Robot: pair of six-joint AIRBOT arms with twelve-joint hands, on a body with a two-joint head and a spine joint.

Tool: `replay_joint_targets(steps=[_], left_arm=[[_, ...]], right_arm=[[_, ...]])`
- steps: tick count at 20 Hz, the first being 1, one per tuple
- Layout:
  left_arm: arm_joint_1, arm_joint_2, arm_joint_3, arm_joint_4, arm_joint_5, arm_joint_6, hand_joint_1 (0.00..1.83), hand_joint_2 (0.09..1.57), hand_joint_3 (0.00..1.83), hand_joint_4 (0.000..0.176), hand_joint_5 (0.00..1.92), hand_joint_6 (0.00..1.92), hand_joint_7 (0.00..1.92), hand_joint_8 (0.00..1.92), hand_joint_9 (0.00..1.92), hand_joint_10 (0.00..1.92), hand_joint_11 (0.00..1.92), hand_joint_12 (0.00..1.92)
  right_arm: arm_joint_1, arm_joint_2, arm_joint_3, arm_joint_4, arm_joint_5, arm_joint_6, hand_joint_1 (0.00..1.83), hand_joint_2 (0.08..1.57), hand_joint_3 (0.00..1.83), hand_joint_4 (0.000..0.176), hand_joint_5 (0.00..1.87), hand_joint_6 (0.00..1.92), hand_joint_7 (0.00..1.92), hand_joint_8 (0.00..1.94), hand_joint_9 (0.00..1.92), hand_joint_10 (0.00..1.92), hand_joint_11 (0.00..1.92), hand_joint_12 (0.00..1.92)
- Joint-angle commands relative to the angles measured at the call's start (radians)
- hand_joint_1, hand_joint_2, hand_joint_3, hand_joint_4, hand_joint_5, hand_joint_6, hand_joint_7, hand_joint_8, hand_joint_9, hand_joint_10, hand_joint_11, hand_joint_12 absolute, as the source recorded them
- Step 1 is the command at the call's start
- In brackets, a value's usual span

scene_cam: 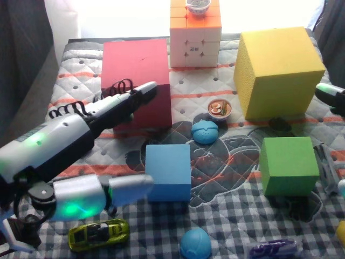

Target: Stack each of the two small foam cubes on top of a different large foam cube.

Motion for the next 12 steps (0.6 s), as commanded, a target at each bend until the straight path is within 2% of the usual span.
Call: replay_joint_targets(steps=[1, 2, 4, 5, 6, 7, 8, 9, 10, 11, 12], left_arm=[[-0.011, -0.004, 0.003, 0.011, -0.094, -0.006, 0.57, 1.20, 0.02, 0.010, 0.00, 0.00, 0.00, 0.00, 0.00, 0.00, 0.00, 0.81], [-0.013, -0.007, 0.006, 0.010, -0.086, -0.006, 0.56, 1.19, 0.01, 0.018, 0.00, 0.00, 0.00, 0.00, 0.00, 0.00, 0.00, 0.91], [-0.017, -0.012, 0.011, 0.005, -0.069, -0.007, 0.55, 1.19, 0.00, 0.042, 0.00, 0.00, 0.00, 0.00, 0.00, 0.00, 0.00, 0.94], [-0.018, -0.015, 0.015, 0.002, -0.060, -0.007, 0.58, 1.18, 0.00, 0.058, 0.00, 0.00, 0.00, 0.00, 0.00, 0.00, 0.00, 0.93], [-0.022, -0.021, 0.020, -0.002, -0.047, -0.007, 0.61, 1.17, 0.00, 0.059, 0.00, 0.00, 0.00, 0.00, 0.00, 0.00, 0.00, 0.84], [-0.026, -0.026, 0.024, -0.006, -0.035, -0.007, 0.65, 1.14, 0.00, 0.038, 0.00, 0.00, 0.00, 0.00, 0.00, 0.00, 0.00, 0.89], [-0.031, -0.033, 0.029, -0.010, -0.021, -0.007, 0.68, 1.13, 0.00, 0.041, 0.00, 0.00, 0.00, 0.00, 0.00, 0.00, 0.00, 0.82], [-0.037, -0.042, 0.038, -0.015, -0.002, -0.007, 0.72, 1.11, 0.00, 0.045, 0.00, 0.00, 0.00, 0.00, 0.00, 0.00, 0.00, 0.81], [-0.046, -0.054, 0.047, -0.017, 0.020, -0.006, 0.72, 1.10, 0.00, 0.061, 0.00, 0.00, 0.00, 0.00, 0.00, 0.00, 0.00, 0.81], [-0.056, -0.068, 0.060, -0.021, 0.048, -0.006, 0.71, 1.10, 0.00, 0.063, 0.00, 0.00, 0.00, 0.00, 0.00, 0.00, 0.00, 0.75], [-0.062, -0.079, 0.069, -0.024, 0.071, -0.006, 0.71, 1.09, 0.00, 0.079, 0.00, 0.00, 0.00, 0.00, 0.00, 0.00, 0.00, 0.62]], right_arm=[[0.010, -0.003, 0.006, 0.010, 0.105, 0.003, 0.62, 1.14, 0.03, 0.000, 0.00, 0.00, 0.06, 0.02, 0.00, 0.56, 0.00, 1.58], [0.015, -0.006, 0.009, 0.012, 0.095, 0.003, 0.62, 1.14, 0.02, 0.000, 0.00, 0.00, 0.04, 0.01, 0.00, 0.52, 0.00, 1.54], [0.042, -0.018, 0.022, 0.012, 0.051, 0.003, 0.64, 1.13, 0.00, 0.000, 0.00, 0.00, 0.06, 0.01, 0.00, 0.54, 0.00, 1.62], [0.059, -0.029, 0.031, 0.011, 0.028, 0.003, 0.64, 1.12, 0.00, 0.000, 0.00, 0.00, 0.03, 0.01, 0.00, 0.42, 0.00, 1.65], [0.085, -0.042, 0.042, 0.004, -0.001, 0.003, 0.62, 1.11, 0.00, 0.000, 0.00, 0.00, 0.01, 0.00, 0.00, 0.37, 0.00, 1.67], [0.108, -0.055, 0.051, -0.002, -0.027, 0.003, 0.57, 1.10, 0.00, 0.000, 0.00, 0.00, 0.00, 0.00, 0.00, 0.28, 0.00, 1.76], [0.131, -0.071, 0.063, -0.008, -0.058, 0.003, 0.54, 1.10, 0.00, 0.000, 0.00, 0.00, 0.00, 0.00, 0.00, 0.19, 0.00, 1.80], [0.151, -0.086, 0.076, -0.011, -0.087, 0.003, 0.54, 1.06, 0.00, 0.000, 0.00, 0.00, 0.00, 0.00, 0.00, 0.20, 0.00, 1.90], [0.168, -0.098, 0.086, -0.015, -0.117, 0.003, 0.56, 1.05, 0.00, 0.000, 0.00, 0.00, 0.00, 0.00, 0.00, 0.24, 0.00, 1.88], [0.181, -0.113, 0.099, -0.016, -0.140, 0.003, 0.54, 1.04, 0.00, 0.000, 0.00, 0.00, 0.00, 0.00, 0.00, 0.19, 0.00, 1.80], [0.189, -0.121, 0.106, -0.017, -0.156, 0.003, 0.53, 1.04, 0.00, 0.000, 0.00, 0.00, 0.00, 0.00, 0.00, 0.16, 0.00, 1.70]])
